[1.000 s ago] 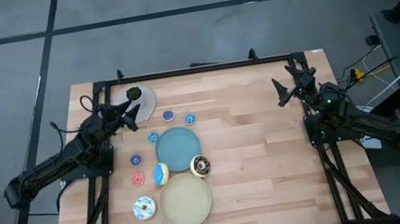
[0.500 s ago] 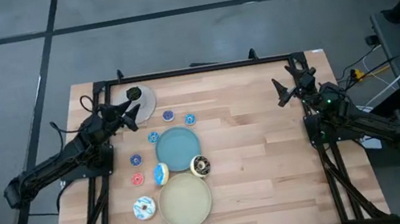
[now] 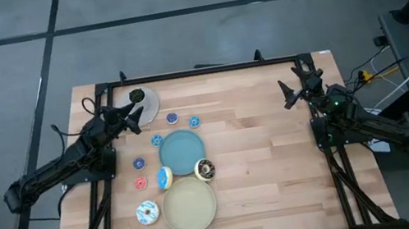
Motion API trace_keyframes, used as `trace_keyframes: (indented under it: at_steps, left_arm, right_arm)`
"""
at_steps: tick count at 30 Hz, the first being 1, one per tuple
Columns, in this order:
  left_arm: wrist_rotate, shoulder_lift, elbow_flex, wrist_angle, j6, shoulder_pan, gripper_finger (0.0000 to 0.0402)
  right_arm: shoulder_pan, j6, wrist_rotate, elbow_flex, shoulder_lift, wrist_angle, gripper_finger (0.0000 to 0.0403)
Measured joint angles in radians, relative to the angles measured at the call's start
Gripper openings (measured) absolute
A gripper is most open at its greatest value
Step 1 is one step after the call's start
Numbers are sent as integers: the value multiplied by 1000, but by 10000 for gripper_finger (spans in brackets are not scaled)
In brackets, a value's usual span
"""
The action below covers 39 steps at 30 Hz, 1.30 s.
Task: Pick & Place donuts
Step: Put the right small light blue donut on the gray plate
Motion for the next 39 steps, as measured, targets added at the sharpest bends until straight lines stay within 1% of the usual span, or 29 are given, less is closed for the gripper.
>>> trace_keyframes:
  at_steps: [4, 11, 18, 29, 39]
  left_arm:
    - [24, 0, 55, -15, 60, 0, 239]
    - [3, 9, 222, -199, 128, 0, 239]
    - [2, 68, 424, -367, 129, 0, 239]
    - [2, 264, 788, -627, 131, 0, 239]
    - [11, 460, 1053, -785, 263, 0, 239]
  right_arm:
    - [0, 0, 0, 0, 0, 0, 365]
    - [0, 0, 0, 0, 0, 0, 365]
    - [0, 0, 0, 0, 0, 0, 365]
    - [0, 0, 0, 0, 0, 0, 365]
    - [0, 0, 0, 0, 0, 0, 365]
